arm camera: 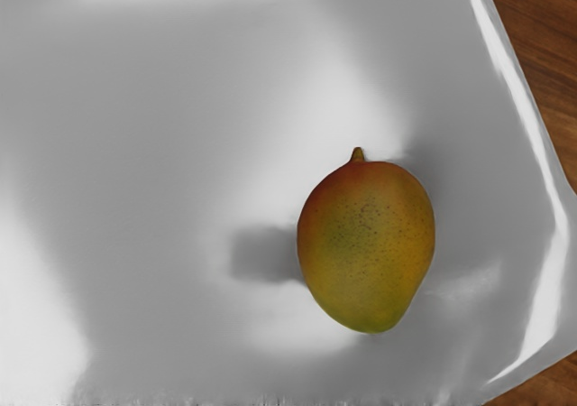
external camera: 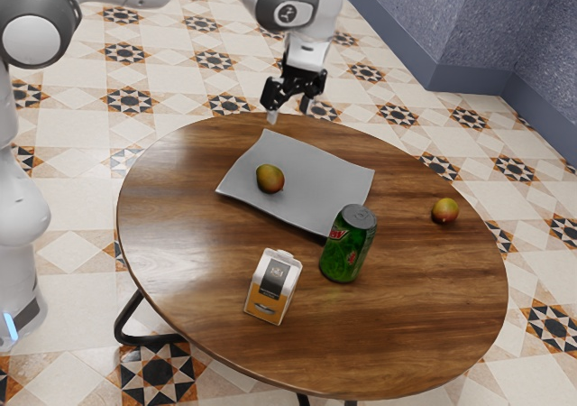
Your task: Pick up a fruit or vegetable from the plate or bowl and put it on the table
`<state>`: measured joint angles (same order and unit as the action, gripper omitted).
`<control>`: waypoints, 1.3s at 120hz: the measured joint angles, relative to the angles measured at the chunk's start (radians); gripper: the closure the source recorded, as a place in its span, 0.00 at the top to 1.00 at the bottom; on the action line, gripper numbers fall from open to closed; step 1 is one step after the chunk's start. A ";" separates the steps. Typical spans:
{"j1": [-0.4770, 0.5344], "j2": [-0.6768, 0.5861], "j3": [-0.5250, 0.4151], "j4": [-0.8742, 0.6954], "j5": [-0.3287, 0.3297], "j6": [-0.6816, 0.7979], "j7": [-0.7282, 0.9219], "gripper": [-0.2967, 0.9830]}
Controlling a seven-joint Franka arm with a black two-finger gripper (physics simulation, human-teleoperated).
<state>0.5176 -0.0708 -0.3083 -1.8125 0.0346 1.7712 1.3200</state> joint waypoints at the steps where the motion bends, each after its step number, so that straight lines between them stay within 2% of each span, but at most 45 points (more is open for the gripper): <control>1: 0.001 -0.002 0.000 -0.009 0.001 0.005 0.000 0.77; 28: -0.033 -0.028 -0.004 -0.110 0.004 0.074 0.003 0.77; 56: -0.029 -0.031 -0.006 -0.154 -0.001 0.068 0.015 0.77; 156: -0.042 0.088 -0.008 -0.159 -0.017 0.072 0.078 0.77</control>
<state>0.4756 0.0175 -0.3159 -1.9719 0.0174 1.8430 1.3978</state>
